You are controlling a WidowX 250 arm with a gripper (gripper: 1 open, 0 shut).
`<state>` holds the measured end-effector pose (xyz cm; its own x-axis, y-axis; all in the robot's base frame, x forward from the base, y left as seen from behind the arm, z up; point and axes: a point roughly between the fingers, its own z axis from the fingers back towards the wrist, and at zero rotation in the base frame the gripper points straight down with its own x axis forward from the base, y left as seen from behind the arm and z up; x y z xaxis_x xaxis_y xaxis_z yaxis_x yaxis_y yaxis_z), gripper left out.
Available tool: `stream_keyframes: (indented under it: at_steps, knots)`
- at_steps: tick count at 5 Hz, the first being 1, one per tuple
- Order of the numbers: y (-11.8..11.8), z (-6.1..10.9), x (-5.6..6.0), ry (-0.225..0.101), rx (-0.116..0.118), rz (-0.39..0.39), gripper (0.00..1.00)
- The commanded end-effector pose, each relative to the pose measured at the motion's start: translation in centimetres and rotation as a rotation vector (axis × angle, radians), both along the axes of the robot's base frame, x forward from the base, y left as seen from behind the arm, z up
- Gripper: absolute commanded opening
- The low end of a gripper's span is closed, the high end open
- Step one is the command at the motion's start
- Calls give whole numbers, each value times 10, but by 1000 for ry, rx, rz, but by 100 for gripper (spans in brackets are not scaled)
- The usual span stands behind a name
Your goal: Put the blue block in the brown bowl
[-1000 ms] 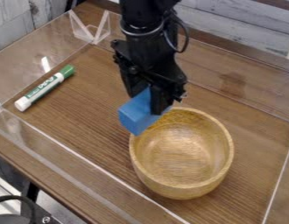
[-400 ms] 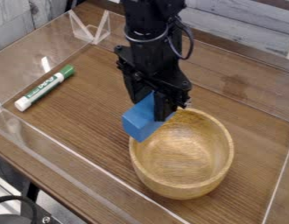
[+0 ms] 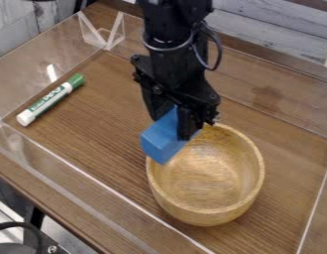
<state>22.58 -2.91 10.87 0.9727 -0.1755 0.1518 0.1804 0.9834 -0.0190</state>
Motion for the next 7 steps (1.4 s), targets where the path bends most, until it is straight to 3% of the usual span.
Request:
stream_keyframes:
  at_steps: [1,7]
  knots:
    - [-5,12,4,-55,-11,1,0]
    - [-27,5,-1,-31,-42,14,0]
